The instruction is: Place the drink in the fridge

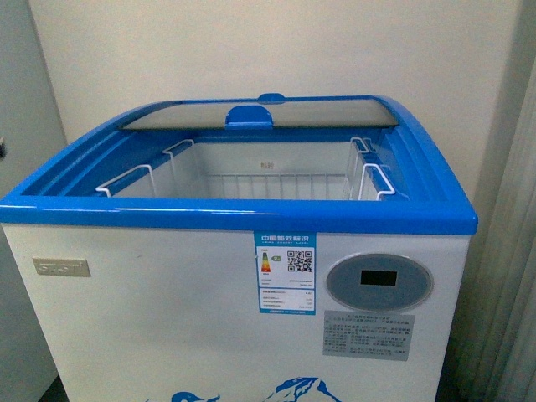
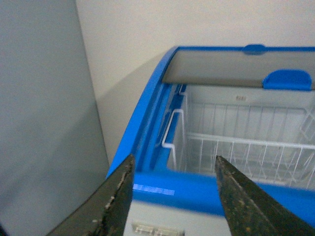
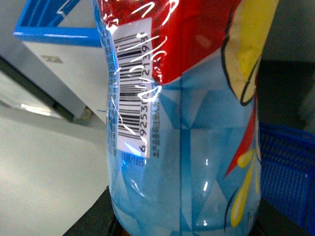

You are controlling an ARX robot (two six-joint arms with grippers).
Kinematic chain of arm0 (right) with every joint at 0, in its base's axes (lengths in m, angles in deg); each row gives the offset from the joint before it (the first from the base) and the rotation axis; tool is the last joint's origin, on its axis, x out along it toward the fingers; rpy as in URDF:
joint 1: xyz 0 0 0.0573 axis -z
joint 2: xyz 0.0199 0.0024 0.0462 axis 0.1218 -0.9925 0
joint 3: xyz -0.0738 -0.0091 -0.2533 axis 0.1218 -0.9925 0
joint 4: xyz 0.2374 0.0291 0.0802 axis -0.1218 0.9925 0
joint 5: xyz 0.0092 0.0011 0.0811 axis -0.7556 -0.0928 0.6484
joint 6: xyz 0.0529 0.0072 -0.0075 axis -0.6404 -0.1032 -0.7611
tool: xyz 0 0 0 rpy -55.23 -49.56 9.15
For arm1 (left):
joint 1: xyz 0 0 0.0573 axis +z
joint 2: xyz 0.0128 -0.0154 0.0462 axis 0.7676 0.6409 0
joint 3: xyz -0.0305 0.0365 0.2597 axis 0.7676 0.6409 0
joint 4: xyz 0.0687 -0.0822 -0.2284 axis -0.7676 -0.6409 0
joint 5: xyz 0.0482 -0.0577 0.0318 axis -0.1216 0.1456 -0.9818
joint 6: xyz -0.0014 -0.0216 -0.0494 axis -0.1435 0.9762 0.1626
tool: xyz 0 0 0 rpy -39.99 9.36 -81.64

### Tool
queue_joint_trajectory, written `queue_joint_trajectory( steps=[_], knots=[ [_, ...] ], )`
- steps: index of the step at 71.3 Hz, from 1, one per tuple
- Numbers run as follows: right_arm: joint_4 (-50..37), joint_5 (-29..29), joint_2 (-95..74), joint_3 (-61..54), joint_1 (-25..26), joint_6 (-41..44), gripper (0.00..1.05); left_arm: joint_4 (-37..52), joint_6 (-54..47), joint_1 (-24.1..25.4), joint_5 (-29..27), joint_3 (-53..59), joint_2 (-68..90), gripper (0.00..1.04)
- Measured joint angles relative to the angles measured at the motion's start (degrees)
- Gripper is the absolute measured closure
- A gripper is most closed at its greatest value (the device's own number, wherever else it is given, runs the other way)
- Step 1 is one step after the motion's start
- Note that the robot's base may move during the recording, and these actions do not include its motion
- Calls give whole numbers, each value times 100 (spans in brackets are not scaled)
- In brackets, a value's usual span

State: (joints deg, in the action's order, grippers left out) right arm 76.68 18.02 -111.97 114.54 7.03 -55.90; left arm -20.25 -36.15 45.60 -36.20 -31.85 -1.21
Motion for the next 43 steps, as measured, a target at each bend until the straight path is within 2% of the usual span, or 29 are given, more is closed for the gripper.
queue_joint_trajectory(
  steps=[10, 19, 24, 37, 43],
  knots=[
    [-780, 219, -1539, 1038, 98, 1390, 65, 146, 101, 37, 133, 776, -334, 83],
    [-601, 208, -2916, 2033, -44, 2789, 65, 247, 131, 94, 208, 1228, -763, 102],
    [-354, -15, -3792, 2643, -175, 3738, 65, 254, 151, 260, 474, 1445, -977, 102],
    [286, -837, -6094, 4555, -651, 6229, 65, 229, 157, 439, 505, 1954, -1499, 102],
    [494, -1073, -6863, 5396, -909, 6793, 65, 157, 157, 439, 522, 2159, -1781, 102]
  ],
)
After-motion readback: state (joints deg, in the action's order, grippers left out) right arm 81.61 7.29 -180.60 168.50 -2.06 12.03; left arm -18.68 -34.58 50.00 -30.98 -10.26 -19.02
